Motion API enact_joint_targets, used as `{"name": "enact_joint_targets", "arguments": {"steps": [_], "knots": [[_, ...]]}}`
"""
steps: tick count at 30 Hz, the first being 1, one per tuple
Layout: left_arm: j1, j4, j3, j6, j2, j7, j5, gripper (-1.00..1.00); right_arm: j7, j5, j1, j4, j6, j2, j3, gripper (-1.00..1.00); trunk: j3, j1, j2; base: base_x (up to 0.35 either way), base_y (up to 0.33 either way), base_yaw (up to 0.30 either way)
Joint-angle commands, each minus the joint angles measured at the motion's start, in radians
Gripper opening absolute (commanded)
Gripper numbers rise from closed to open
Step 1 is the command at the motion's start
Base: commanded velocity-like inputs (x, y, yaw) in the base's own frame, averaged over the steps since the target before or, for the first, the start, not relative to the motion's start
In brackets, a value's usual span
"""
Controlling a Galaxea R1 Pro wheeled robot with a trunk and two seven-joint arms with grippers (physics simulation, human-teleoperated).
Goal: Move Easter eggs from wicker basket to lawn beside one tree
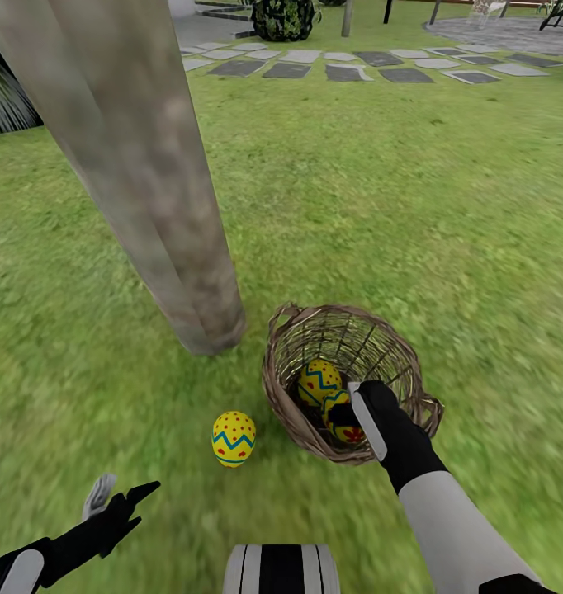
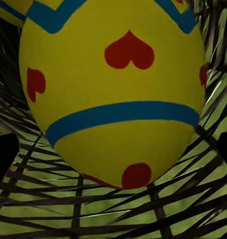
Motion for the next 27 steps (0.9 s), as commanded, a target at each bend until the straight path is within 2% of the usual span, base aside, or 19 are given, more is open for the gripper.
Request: {"name": "enact_joint_targets", "arguments": {"steps": [1, 6, 14, 23, 27], "knots": [[-0.001, 0.000, 0.002, 0.006, 0.000, -0.004, -0.001, 1.00, -0.010, -0.008, 0.000, -0.001, -0.004, 0.000, 0.002, 1.00, -0.001, 0.000, 0.000, 0.000, 0.000, 0.000], [-0.001, 0.000, 0.002, 0.006, 0.000, -0.004, -0.001, 1.00, -0.010, -0.003, 0.000, -0.001, -0.022, 0.000, 0.003, 1.00, -0.001, 0.000, 0.000, 0.000, 0.000, 0.000], [-0.001, 0.000, 0.001, 0.005, 0.000, -0.002, -0.005, 1.00, -0.009, -0.002, 0.000, -0.001, -0.028, 0.000, 0.003, 1.00, -0.032, 0.003, -0.002, 0.000, 0.000, 0.000], [-0.001, 0.000, 0.001, 0.005, 0.000, -0.002, -0.006, 1.00, -0.009, -0.001, 0.001, -0.003, -0.030, 0.000, 0.000, 1.00, -0.032, 0.003, -0.002, 0.000, 0.000, 0.000], [-0.001, 0.000, 0.000, 0.005, 0.000, -0.001, -0.008, 1.00, -0.009, -0.001, 0.001, -0.008, -0.030, 0.000, 0.000, 1.00, -0.043, 0.005, -0.003, 0.000, 0.000, 0.000]]}}
